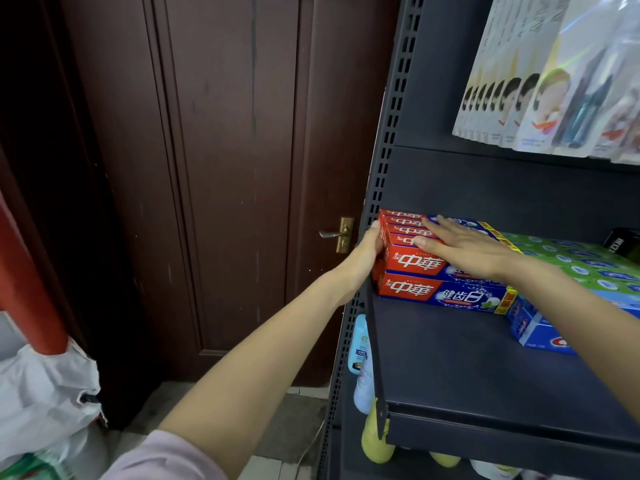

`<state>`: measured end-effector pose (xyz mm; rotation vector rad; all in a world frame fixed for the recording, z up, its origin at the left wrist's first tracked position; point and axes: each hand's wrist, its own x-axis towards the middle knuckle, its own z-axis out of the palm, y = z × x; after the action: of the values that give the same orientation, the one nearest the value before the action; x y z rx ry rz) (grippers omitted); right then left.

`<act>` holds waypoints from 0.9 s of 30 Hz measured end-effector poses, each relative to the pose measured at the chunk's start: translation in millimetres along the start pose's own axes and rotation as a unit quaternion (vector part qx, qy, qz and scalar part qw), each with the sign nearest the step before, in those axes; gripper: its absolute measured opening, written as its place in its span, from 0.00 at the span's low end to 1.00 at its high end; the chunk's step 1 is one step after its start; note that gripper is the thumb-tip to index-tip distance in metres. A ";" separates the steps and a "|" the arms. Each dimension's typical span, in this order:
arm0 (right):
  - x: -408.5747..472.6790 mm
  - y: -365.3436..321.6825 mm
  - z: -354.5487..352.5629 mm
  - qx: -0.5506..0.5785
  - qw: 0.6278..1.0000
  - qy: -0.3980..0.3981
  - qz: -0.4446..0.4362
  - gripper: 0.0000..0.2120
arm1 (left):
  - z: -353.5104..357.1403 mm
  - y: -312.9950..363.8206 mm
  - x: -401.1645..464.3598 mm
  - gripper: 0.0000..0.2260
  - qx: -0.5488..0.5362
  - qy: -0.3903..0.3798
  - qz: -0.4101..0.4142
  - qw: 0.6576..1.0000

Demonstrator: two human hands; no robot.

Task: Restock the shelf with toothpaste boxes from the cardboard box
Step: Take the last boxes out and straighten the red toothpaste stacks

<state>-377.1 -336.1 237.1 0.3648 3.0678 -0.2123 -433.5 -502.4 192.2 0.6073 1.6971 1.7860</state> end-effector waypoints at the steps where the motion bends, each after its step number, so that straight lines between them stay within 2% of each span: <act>1: -0.1 0.4 0.0 0.004 1.000 -0.001 0.000 0.42 | -3.0 -0.5 0.1 0.30 -0.031 -0.003 -0.002 0.999; 4: -0.9 1.0 0.0 0.007 1.000 0.000 -0.002 0.39 | -11.2 0.1 1.0 0.33 -0.140 0.011 -0.008 0.990; 6: -0.3 -0.1 0.1 0.005 1.000 0.002 0.001 0.38 | -9.5 0.9 1.3 0.35 -0.169 -0.005 -0.008 0.986; 8: 0.6 -1.7 0.1 0.000 1.000 0.005 0.007 0.38 | -1.9 -0.5 3.9 0.37 -0.155 -0.028 -0.007 0.987; 13: 1.4 -2.2 1.3 -0.006 1.000 0.013 0.011 0.40 | 5.4 -1.6 9.8 0.37 -0.149 -0.015 -0.023 0.988; 18: 0.2 0.3 6.2 -0.015 0.999 0.041 -0.006 0.39 | -3.9 1.7 12.2 0.37 -0.175 0.059 -0.017 0.983; 22: 4.2 5.5 10.6 -0.018 0.997 0.078 -0.018 0.31 | -11.7 10.3 23.9 0.38 -0.160 0.069 -0.022 0.984; 27: 8.7 6.1 7.9 -0.014 0.998 0.057 -0.015 0.28 | -1.0 20.4 27.0 0.41 -0.146 0.037 -0.033 0.988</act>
<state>-383.9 -329.3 228.0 0.3403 3.1858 -0.1556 -455.8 -484.6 210.4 0.3576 1.4460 1.9804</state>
